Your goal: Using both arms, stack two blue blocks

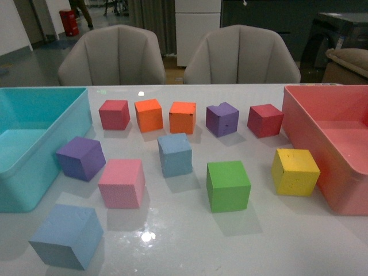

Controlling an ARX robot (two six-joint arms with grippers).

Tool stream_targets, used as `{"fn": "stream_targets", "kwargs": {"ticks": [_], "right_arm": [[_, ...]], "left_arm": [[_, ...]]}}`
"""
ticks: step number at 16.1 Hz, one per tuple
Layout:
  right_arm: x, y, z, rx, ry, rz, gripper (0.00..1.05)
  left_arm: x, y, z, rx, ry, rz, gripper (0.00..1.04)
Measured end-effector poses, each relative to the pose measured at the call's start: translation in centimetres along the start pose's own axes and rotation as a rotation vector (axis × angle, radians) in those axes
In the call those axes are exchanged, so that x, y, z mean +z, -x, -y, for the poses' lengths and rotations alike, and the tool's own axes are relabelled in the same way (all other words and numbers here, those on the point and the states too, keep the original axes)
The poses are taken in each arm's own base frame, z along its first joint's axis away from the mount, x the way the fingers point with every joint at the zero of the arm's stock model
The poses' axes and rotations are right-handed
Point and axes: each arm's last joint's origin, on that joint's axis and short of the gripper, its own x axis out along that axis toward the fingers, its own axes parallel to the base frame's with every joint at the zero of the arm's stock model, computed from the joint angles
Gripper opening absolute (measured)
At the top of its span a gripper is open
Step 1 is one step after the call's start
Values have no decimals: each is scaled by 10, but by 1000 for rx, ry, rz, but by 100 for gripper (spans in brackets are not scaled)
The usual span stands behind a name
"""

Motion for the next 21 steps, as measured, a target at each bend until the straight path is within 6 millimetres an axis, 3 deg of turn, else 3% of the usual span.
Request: {"fn": "stream_targets", "kwargs": {"ticks": [2, 6, 14, 18, 19, 21], "right_arm": [[-13, 3, 12, -18, 2, -19, 2], [-25, 9, 11, 2, 2, -14, 2], [-43, 23, 11, 3, 2, -19, 2], [-41, 23, 11, 2, 1, -2, 2], [-41, 23, 11, 2, 2, -2, 6], [-41, 23, 11, 2, 2, -2, 28]], "left_arm": [[0, 0, 0, 0, 0, 0, 98], [0, 0, 0, 0, 0, 0, 98], [0, 0, 0, 0, 0, 0, 98], [0, 0, 0, 0, 0, 0, 98], [0, 0, 0, 0, 0, 0, 98], [0, 0, 0, 0, 0, 0, 98]]}}
